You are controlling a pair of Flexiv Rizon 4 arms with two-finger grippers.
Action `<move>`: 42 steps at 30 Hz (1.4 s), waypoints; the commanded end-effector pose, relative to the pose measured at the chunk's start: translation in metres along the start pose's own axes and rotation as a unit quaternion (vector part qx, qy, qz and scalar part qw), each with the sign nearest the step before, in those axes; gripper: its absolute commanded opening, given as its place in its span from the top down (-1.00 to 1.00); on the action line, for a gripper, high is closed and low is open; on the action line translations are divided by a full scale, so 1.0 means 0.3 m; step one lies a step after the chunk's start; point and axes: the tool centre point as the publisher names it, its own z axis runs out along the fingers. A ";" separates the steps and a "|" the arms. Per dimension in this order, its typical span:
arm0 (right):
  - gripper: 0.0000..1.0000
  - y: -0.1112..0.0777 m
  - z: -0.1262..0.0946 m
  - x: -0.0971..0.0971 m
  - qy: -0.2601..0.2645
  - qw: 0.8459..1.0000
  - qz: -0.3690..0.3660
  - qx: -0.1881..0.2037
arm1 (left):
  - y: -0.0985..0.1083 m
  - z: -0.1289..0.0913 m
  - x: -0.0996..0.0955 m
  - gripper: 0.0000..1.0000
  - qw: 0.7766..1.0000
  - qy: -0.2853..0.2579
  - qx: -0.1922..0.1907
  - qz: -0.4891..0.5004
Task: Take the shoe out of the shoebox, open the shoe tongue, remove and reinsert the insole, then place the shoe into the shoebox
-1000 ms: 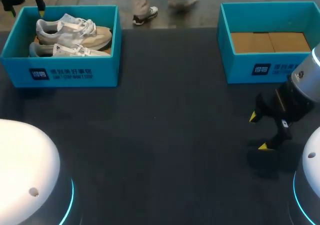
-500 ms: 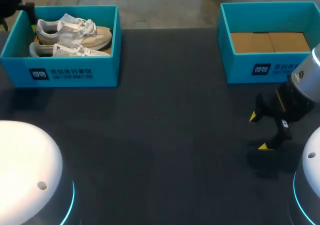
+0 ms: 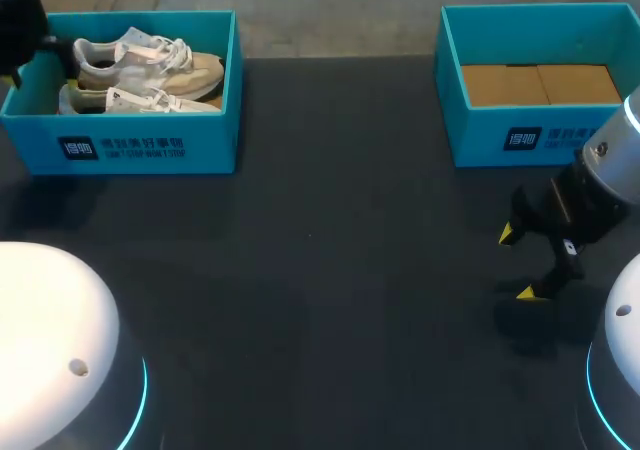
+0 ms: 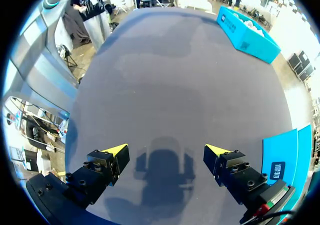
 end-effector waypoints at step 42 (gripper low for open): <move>-1.00 0.001 0.003 0.002 -0.001 1.000 0.000 0.001 | 0.086 0.234 -0.009 -0.87 0.999 -0.013 0.026 0.039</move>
